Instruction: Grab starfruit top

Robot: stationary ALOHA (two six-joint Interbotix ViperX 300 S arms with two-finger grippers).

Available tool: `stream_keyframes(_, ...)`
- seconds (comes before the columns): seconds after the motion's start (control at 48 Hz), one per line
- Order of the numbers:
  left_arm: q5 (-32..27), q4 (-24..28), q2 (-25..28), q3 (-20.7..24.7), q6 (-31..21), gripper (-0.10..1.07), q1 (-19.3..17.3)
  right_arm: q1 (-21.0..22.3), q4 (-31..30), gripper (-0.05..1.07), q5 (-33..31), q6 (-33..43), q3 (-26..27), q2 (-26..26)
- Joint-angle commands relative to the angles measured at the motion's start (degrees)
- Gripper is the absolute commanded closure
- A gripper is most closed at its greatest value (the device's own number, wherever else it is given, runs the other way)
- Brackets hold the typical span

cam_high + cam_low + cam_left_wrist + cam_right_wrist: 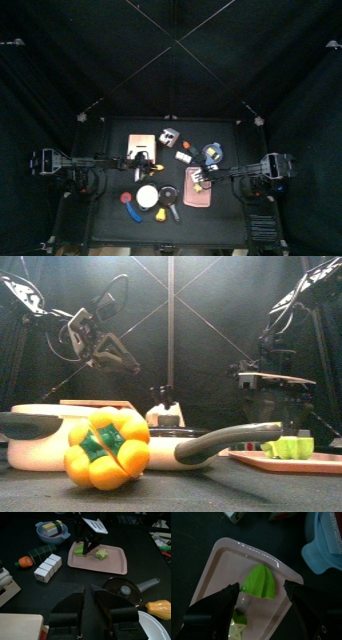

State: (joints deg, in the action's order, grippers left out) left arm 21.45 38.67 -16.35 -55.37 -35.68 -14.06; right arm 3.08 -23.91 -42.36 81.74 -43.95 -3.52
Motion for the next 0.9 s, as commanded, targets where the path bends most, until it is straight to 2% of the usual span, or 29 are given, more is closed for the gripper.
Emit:
stream_keyframes(0.0, 0.44, -0.18, 0.09, 0.53, 0.09, 0.36, -0.09, 0.62, -0.18, 0.02, 0.09, -0.09, 1.41, -0.53)
stream_keyframes(0.271, 0.53, -0.18, 0.88, 0.53, 0.09, 0.36, -0.09, 0.62, -0.7, 0.04, 0.35, -0.09, 1.93, 1.76)
stream_keyframes(0.646, 0.53, -0.18, 0.88, 0.62, 0.09, 0.36, -0.18, 0.18, -0.7, 0.26, 0.97, 0.09, 2.46, 2.29)
stream_keyframes(0.875, 0.44, -0.18, 0.88, 0.53, 0.09, 0.36, -0.18, 0.09, -0.62, 0.29, -0.62, -0.09, 4.66, 1.58)
